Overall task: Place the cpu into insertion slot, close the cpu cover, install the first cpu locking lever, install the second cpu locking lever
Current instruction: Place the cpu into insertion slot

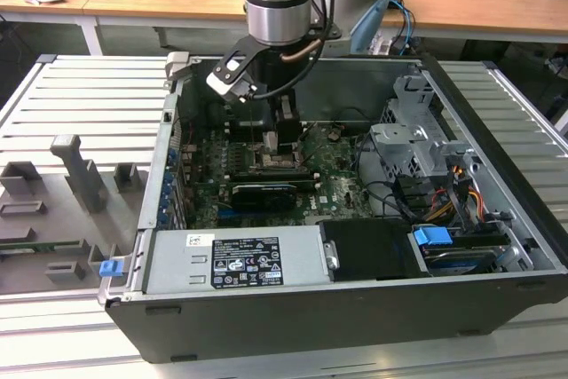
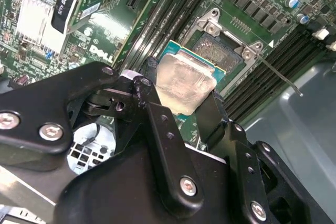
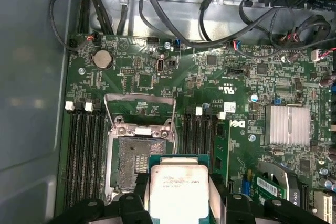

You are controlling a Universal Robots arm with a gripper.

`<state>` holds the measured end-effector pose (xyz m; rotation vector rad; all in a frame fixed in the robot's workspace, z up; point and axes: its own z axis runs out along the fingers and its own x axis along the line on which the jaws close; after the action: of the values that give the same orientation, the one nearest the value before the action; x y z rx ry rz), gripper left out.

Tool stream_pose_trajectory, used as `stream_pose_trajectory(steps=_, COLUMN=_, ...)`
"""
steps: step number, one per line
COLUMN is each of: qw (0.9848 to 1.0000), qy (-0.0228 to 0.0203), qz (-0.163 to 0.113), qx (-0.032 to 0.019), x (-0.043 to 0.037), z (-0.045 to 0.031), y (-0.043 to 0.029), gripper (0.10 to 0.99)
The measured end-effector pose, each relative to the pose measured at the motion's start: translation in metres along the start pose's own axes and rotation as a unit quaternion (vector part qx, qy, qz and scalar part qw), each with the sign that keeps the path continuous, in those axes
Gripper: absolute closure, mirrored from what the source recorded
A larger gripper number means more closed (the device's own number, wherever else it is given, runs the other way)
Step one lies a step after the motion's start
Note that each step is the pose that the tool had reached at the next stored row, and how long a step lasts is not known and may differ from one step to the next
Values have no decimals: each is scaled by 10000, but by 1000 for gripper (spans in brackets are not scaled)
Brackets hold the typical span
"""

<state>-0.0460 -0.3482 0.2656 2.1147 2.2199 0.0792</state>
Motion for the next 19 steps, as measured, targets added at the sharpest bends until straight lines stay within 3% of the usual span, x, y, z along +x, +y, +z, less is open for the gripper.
stream_pose_trajectory(steps=8, qw=10000, qy=-7, qz=62, qx=-21, x=73, z=151, y=-35, gripper=549)
stream_pose_trajectory(steps=19, qw=10000, qy=-8, qz=67, qx=-46, x=75, z=208, y=-48, gripper=549)
